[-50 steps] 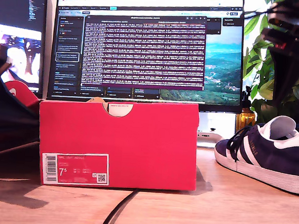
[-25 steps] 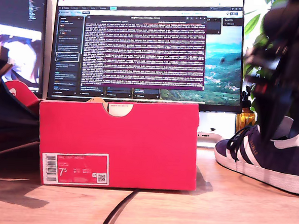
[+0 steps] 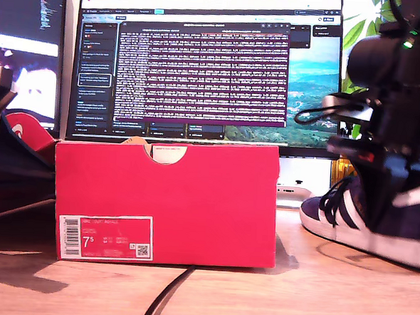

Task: Pack the blue shoes by picking the first shoe and placing it inside the red shoebox, left side, then picking and rotating the second shoe and placing it in the shoebox

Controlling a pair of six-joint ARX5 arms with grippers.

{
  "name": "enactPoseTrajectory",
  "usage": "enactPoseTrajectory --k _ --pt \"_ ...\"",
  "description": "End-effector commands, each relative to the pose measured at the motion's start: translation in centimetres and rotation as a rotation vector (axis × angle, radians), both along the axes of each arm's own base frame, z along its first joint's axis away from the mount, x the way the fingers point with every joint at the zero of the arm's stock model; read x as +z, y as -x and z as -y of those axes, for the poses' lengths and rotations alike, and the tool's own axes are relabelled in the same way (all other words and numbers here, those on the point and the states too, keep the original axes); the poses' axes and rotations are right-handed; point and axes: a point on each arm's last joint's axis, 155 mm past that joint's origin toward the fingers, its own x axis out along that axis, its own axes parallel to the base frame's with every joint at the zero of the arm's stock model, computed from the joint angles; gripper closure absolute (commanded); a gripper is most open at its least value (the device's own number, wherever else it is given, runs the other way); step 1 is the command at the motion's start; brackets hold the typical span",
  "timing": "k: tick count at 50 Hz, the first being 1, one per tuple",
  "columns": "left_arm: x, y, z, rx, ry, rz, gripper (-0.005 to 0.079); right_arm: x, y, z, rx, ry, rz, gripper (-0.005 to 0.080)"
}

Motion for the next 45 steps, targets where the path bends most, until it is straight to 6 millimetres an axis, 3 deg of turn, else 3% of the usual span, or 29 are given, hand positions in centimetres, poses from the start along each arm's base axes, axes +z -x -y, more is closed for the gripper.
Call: enactPoseTrajectory --k 1,27,38,45 --pt "0.6 -0.3 0.3 -0.006 0.009 0.015 0.0763 2.2 -1.3 -0.8 -0.017 -0.018 0.044 0.0765" --pt "0.6 -0.3 0.3 -0.006 0.008 0.015 0.0763 11.8 -3.5 -5.5 -0.155 -0.153 0.127 0.0765" --pt "0.6 -0.3 0.3 -0.006 0.008 0.015 0.0763 16.9 -5.0 -10.7 -0.191 -0.389 0.196 0.0765" --pt "0.6 -0.3 0.3 -0.006 0.008 0.015 0.0763 19.0 -5.0 -14.4 -0.184 -0.523 0.209 0.0765"
